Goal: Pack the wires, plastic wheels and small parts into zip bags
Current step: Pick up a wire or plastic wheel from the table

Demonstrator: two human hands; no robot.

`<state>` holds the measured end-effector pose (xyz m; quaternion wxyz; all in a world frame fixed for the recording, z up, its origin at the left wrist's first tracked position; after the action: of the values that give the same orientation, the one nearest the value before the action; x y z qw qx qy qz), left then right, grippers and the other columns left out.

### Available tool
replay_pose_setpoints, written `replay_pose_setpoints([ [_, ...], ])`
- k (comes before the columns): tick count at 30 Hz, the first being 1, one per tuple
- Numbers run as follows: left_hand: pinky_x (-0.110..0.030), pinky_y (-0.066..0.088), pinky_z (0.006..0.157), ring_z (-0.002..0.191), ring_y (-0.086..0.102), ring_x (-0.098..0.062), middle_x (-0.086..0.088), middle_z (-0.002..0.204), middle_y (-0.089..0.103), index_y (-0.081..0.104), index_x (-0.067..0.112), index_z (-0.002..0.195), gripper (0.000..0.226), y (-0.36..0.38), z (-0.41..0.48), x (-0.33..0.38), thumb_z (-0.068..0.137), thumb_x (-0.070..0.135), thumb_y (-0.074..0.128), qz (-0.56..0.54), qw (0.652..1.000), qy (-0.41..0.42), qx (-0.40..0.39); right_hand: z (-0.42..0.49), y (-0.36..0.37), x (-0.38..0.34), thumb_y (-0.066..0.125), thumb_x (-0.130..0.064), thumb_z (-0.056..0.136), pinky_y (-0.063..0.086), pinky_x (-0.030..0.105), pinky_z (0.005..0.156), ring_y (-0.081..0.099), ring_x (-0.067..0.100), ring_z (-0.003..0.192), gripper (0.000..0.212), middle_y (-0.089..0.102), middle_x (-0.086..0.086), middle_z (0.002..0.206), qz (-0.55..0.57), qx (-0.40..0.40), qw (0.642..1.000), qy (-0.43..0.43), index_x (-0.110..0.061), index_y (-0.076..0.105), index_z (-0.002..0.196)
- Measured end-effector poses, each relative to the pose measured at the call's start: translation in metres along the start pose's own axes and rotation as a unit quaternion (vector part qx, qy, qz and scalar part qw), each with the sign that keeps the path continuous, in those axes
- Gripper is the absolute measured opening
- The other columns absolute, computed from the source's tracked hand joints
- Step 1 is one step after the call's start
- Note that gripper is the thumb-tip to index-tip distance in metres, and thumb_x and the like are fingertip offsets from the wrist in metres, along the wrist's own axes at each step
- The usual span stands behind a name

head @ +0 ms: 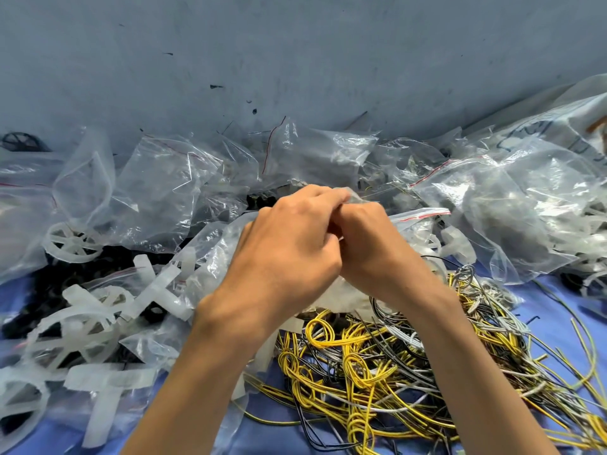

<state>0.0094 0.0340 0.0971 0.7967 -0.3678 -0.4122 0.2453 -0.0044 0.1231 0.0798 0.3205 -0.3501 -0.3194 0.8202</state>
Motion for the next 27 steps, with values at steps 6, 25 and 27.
replay_pose_setpoints([
  [6,-0.039,0.042,0.1,0.123,0.05,-0.017,0.016,0.137,0.051,0.046,0.035,0.136,0.065,-0.002,0.001,-0.006,0.078,0.007,0.049,0.006,1.0,-0.006,0.03,-0.005,0.012,0.001,0.04,-0.009,0.071,0.032,0.003,0.059,0.053,0.006,0.072,0.036,0.068,0.005,0.089,0.021,-0.122,0.992,0.0,-0.002,0.066,0.094],
  [25,-0.034,0.044,0.094,0.111,0.056,-0.02,0.006,0.133,0.057,0.051,0.037,0.133,0.057,0.018,0.008,-0.029,0.083,0.01,0.052,0.061,0.991,-0.048,-0.108,-0.021,0.03,0.006,0.039,-0.016,0.099,0.04,0.027,0.062,0.057,0.022,0.071,0.028,0.065,0.006,0.08,-0.066,-0.329,0.941,0.031,-0.006,0.064,0.091],
  [27,-0.034,0.043,0.097,0.115,0.055,-0.019,0.008,0.134,0.056,0.05,0.037,0.133,0.059,0.019,0.009,-0.032,0.082,0.007,0.051,0.069,0.989,-0.048,-0.12,-0.024,0.033,0.006,0.038,-0.021,0.1,0.045,0.031,0.069,0.059,0.025,0.079,0.031,0.068,0.01,0.09,-0.076,-0.349,0.933,0.036,-0.008,0.066,0.103],
])
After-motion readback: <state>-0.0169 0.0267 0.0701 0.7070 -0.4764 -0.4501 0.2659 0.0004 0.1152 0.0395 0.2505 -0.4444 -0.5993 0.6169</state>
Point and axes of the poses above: each hand's wrist, its own z-axis towards the middle knuckle, its own y-axis out of the palm, x = y × z, the point moved 5 cm from there along z, towards the middle knuckle
